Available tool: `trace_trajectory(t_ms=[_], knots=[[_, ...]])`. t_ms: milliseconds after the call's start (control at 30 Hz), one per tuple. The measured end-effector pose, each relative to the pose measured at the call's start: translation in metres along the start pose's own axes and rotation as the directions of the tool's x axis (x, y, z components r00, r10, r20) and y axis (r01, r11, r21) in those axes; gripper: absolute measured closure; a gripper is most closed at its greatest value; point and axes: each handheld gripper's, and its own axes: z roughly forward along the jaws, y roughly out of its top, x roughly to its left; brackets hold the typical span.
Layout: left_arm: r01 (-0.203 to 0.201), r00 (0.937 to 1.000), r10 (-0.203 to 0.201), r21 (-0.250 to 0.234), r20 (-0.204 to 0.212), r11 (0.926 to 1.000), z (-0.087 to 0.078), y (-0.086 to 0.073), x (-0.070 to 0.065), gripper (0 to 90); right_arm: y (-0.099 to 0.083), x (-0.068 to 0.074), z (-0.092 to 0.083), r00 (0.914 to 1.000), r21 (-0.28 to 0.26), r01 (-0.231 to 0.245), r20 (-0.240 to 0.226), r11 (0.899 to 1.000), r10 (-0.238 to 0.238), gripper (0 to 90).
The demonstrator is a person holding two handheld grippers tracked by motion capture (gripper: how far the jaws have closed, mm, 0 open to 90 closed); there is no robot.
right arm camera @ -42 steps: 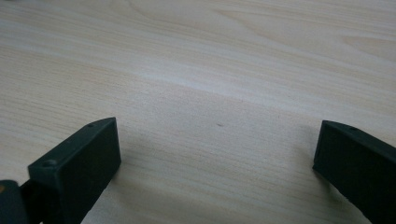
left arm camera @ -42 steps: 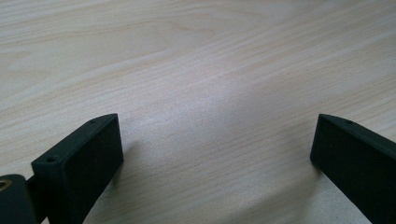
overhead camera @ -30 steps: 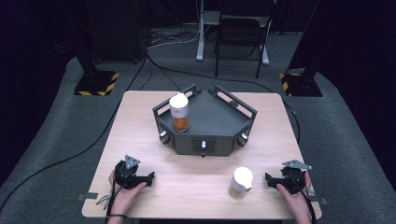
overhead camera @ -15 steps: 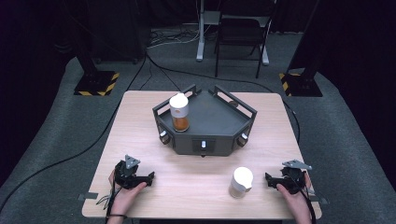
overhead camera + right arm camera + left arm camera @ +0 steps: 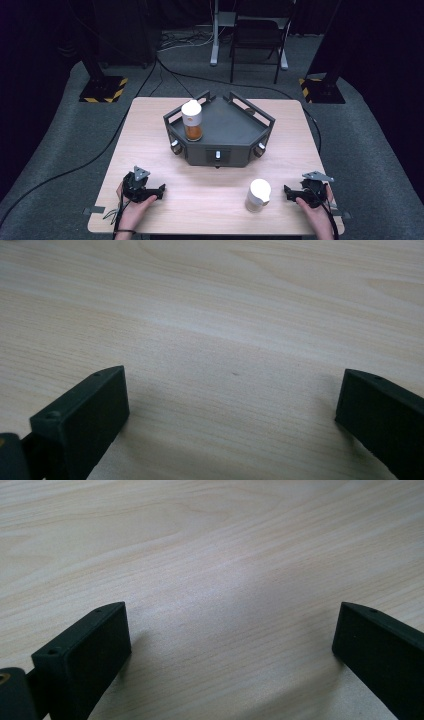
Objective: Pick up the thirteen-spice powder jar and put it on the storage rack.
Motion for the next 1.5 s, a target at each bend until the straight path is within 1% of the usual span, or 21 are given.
trace_trajectory(t_ms=[933,1067,1100,1133,1200,1333,1500], knots=[[-0.001,1.0,0.001,0.0,0.002,1.0,0.0,0.0,0.0,1.9,0.0,0.0,0.0,1.0,0.0,-0.003,0.0,1.0,0.003,0.0],[-0.001,1.0,0.001,0.0,0.002,1.0,0.0,0.0,0.0,1.9,-0.001,0.0,-0.001,1.0,-0.003,-0.009,0.003,1.0,0.009,1.6],[-0.001,1.0,0.001,0.0,0.002,1.0,0.0,0.0,0.0,1.9,0.0,0.0,-0.003,0.9999,-0.003,-0.015,0.003,1.0,0.015,4.8],[-0.001,1.0,0.001,0.0,0.002,1.0,0.0,0.0,0.0,1.9,-0.001,-0.002,-0.004,0.9997,-0.006,-0.023,-0.007,1.0,0.023,5.7],[-0.001,1.0,0.001,0.0,0.002,1.0,0.0,0.0,0.0,1.9,-0.002,-0.004,-0.006,0.9994,-0.017,-0.031,-0.015,0.999,0.031,6.1],[-0.002,1.0,0.002,0.0,0.002,1.0,0.0,0.0,0.0,1.9,-0.003,-0.004,-0.013,0.9994,-0.04,-0.032,-0.011,0.999,0.031,6.6],[-0.002,1.0,0.002,0.0,0.003,1.0,0.0,0.0,0.0,1.7,-0.003,-0.004,-0.019,0.9993,-0.057,-0.034,-0.021,0.998,0.032,7.1]])
